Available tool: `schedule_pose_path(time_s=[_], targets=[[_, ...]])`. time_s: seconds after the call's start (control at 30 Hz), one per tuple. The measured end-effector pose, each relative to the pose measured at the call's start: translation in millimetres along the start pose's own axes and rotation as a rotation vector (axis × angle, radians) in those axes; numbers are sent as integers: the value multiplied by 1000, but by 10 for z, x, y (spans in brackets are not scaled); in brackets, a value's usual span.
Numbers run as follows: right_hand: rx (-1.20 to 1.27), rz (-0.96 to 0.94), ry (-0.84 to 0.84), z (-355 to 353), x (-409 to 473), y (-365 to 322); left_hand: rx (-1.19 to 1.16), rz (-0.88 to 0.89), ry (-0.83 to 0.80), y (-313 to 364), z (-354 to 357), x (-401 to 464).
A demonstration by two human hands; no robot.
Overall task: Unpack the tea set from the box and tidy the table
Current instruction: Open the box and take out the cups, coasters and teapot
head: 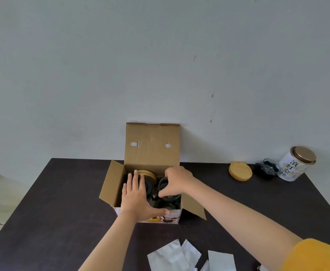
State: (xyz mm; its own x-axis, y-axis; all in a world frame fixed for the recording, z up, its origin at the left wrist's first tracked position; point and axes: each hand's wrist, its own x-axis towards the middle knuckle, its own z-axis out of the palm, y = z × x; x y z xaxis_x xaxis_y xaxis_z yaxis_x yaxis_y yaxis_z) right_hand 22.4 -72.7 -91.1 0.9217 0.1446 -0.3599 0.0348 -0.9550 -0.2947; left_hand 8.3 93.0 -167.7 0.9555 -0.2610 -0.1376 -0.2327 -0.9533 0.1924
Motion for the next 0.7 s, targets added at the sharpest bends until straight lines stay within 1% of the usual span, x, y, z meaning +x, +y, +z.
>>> schedule_pose_path(time_s=[0.17,0.27,0.37,0.47,0.53,0.6,0.7], targets=[[243,23,136,-246,-160,370,-3,-7,3,2,-4,5],[342,99,152,-267,-342,781,3,-7,5,0,-6,-2],[324,253,182,-139,-511,1312,1,-12,22,-9,2,2],[339,448,167,-16,-678,1829,-6,-20,47,-30,15,14],[338,554,209,17,-784,2176,-5,-22,59,-23,32,16],[341,633,264,41,-868,2514,-16,-21,73,-9,45,13],[363,717,300,120,-919,3018,-20,-24,86,5,55,13]])
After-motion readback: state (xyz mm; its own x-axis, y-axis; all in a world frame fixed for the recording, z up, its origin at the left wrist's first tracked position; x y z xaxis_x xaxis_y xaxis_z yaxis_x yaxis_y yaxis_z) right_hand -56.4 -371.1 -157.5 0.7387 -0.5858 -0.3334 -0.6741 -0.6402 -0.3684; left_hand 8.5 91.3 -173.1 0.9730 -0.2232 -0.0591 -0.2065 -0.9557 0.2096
